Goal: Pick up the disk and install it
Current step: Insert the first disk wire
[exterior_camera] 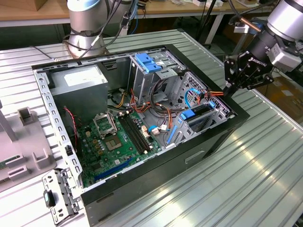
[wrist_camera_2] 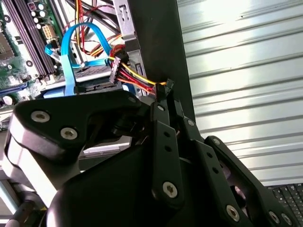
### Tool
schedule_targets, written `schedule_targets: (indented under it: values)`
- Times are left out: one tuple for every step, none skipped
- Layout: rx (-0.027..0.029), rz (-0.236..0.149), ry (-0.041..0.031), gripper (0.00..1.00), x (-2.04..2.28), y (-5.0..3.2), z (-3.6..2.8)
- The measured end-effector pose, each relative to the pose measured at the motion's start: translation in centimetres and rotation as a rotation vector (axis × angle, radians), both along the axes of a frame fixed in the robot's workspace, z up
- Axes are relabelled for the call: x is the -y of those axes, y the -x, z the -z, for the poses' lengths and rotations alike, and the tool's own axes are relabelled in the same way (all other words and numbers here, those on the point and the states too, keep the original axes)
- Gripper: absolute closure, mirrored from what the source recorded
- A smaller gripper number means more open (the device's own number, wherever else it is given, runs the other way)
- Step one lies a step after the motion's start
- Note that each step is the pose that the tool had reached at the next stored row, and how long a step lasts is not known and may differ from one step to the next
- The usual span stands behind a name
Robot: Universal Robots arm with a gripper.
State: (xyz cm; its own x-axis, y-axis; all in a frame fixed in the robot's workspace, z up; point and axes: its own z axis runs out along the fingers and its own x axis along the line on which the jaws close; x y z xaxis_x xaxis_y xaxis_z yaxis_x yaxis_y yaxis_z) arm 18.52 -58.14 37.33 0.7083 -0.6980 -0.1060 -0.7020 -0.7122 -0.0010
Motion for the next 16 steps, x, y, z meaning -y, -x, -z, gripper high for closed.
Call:
schedule_targets:
  values:
    - [0.0000, 0.000, -0.0010, 0.83, -0.18, 0.01, -0.03]
    - [0.0000, 0.000, -0.0018, 0.83, -0.27, 0.02, -0.03]
    - [0.0000, 0.000, -0.0026, 0.83, -0.37, 0.03, -0.05]
    - [0.0000, 0.000, -0.0041, 0.83, -0.53, 0.05, -0.06]
    - [0.0000, 0.000, -0.0052, 0.83, -0.61, 0.07, -0.06]
    - [0.0000, 0.000, -0.0061, 0.83, -0.68, 0.11, -0.07]
    - [0.0000, 0.000, -0.0070, 0.83, -0.75, 0.13, -0.07]
    - [0.0000, 0.000, -0.0078, 0.83, -0.81, 0.15, -0.07]
    - [0.0000, 0.000, -0.0086, 0.83, -0.87, 0.17, -0.08]
    - [0.0000, 0.000, -0.0091, 0.83, -0.91, 0.18, -0.08]
    - [0.0000, 0.000, -0.0095, 0.83, -0.93, 0.18, -0.09]
    - [0.0000, 0.000, -0.0096, 0.83, -0.94, 0.19, -0.08]
    - [0.0000, 0.000, -0.0096, 0.83, -0.94, 0.19, -0.08]
    - [0.0000, 0.000, -0.0096, 0.83, -0.94, 0.19, -0.08]
    - [0.0000, -0.001, -0.0096, 0.83, -0.94, 0.19, -0.09]
    - [0.0000, -0.001, -0.0096, 0.83, -0.94, 0.19, -0.09]
